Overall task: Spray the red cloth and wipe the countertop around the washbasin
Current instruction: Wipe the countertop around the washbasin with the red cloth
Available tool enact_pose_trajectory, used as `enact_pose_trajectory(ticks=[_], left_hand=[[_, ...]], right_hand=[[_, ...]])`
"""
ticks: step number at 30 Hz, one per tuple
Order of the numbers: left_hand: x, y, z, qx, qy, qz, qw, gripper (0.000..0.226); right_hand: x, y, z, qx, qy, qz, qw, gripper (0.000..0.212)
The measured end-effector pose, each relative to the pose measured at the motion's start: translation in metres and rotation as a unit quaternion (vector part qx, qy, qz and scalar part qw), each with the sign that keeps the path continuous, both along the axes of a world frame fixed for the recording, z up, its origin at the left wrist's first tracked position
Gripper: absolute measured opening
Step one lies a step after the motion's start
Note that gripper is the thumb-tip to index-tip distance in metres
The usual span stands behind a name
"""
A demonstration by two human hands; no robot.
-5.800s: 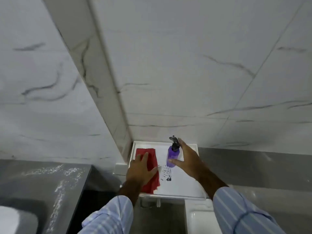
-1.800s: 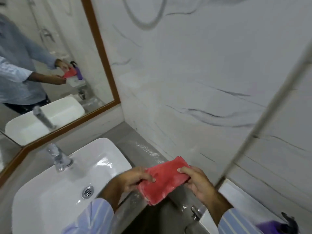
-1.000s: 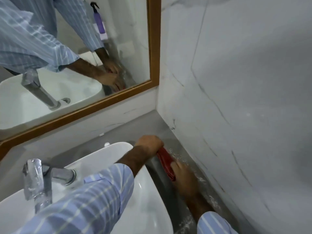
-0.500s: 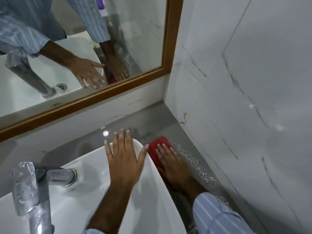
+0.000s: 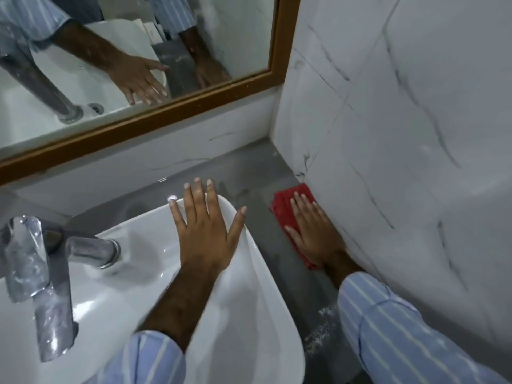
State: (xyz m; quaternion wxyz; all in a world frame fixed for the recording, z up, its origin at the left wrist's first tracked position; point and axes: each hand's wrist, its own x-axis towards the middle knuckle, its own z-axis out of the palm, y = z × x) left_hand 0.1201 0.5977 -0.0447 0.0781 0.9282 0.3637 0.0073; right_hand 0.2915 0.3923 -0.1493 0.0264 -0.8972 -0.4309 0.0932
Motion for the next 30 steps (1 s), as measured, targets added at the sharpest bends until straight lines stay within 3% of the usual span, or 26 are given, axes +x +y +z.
enact_pose_trajectory(ticks=[6, 12, 17, 26, 30], left_hand=[[-0.001, -0.003, 0.008, -0.022, 0.003, -0.002, 1.0, 0.107], [-0.001, -0.003, -0.002, 0.005, -0.003, -0.006, 1.0, 0.101], [-0.002, -0.004, -0.009, 0.024, -0.019, -0.005, 1.0, 0.103], [-0.005, -0.005, -0.002, 0.032, -0.025, -0.012, 0.999, 0.103], [-0.003, -0.003, -0.006, 0.027, -0.023, -0.01, 0.999, 0.102]], right_hand=[[-0.087, -0.136, 0.002, -0.036, 0.016, -0.022, 0.999, 0.075], [-0.038, -0.08, 0.003, -0.018, -0.028, 0.056, 0.998, 0.071], [-0.014, -0.031, -0.004, 0.004, -0.05, 0.035, 0.998, 0.07], [-0.1, -0.175, -0.002, -0.029, -0.041, 0.011, 0.999, 0.074], [-0.086, -0.164, -0.003, -0.021, -0.04, 0.032, 0.998, 0.072]])
